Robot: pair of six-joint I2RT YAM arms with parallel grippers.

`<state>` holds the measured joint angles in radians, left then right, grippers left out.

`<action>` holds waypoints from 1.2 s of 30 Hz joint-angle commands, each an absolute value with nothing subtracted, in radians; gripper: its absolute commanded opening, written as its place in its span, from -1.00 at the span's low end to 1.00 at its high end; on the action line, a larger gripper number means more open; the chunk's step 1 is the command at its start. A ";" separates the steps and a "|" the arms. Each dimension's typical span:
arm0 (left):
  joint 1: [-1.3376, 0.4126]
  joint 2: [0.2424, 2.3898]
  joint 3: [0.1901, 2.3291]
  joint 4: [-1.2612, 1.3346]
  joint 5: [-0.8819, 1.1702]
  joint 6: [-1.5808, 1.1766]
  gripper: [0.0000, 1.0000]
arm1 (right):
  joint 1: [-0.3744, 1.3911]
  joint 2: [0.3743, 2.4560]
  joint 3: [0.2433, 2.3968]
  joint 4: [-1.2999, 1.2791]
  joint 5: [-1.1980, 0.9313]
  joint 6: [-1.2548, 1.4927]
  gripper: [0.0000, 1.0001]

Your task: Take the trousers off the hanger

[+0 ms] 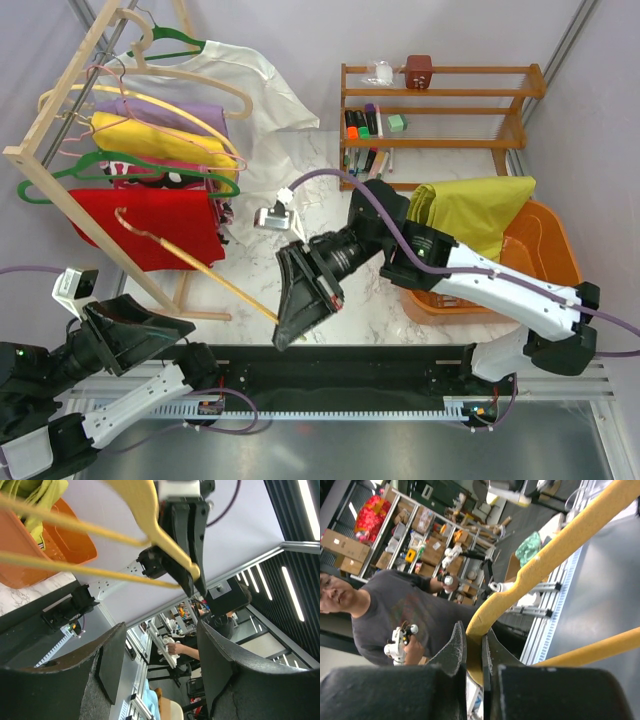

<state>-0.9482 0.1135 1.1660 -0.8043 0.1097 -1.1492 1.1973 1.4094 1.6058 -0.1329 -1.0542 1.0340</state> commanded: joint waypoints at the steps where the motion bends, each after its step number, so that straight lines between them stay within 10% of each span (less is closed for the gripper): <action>1: -0.942 0.107 1.184 -0.769 0.166 -1.095 0.30 | 1.123 1.439 1.580 0.306 -1.123 1.268 -1.00; 12: -0.940 0.086 1.155 -0.784 0.173 -1.118 0.29 | 1.105 1.724 1.701 1.284 -1.138 1.997 -0.99; 36: -0.936 0.110 1.154 -0.784 0.189 -1.129 0.29 | 1.081 2.097 2.055 1.479 -1.061 2.140 -0.99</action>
<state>-0.9417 0.0898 1.1515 -0.8055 0.1608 -1.1427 1.0874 2.0785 1.9926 1.2762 -1.0966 2.0125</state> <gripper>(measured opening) 0.644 0.102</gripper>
